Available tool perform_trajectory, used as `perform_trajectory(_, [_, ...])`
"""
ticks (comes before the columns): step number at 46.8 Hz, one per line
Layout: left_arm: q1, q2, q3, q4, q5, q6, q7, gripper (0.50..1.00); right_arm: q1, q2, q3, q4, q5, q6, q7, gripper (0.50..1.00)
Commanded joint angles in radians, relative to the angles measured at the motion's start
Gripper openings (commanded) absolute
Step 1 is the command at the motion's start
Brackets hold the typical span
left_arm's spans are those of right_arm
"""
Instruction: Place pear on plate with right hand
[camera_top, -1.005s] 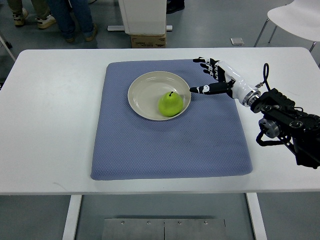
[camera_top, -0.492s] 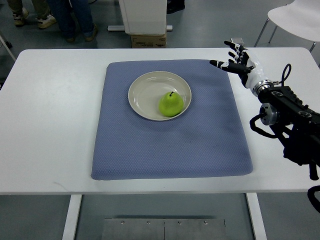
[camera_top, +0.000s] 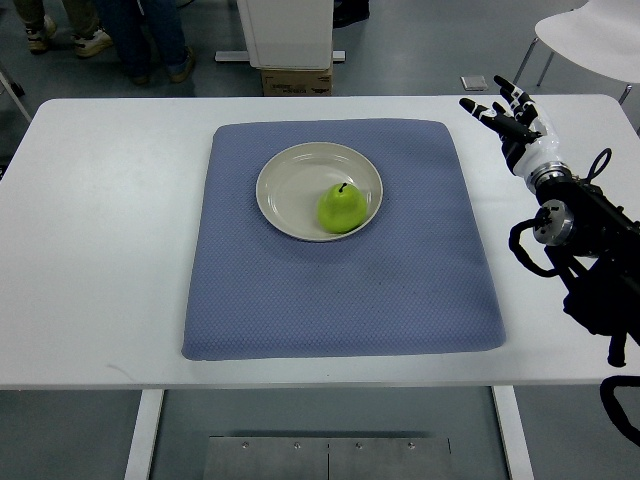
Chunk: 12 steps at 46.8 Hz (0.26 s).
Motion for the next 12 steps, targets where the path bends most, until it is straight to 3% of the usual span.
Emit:
perform_trajectory(1, [0.000, 0.000, 0.000, 0.001, 0.000, 0.000, 0.000, 1.000, -0.010, 0.013, 0.027, 0.000, 0.000, 0.000, 0.001, 1.000])
perform_trajectory(12, [0.000, 0.000, 0.000, 0.001, 0.000, 0.000, 0.000, 1.000, -0.022, 0.044, 0.063, 0.000, 0.002, 0.000, 0.000, 1.000])
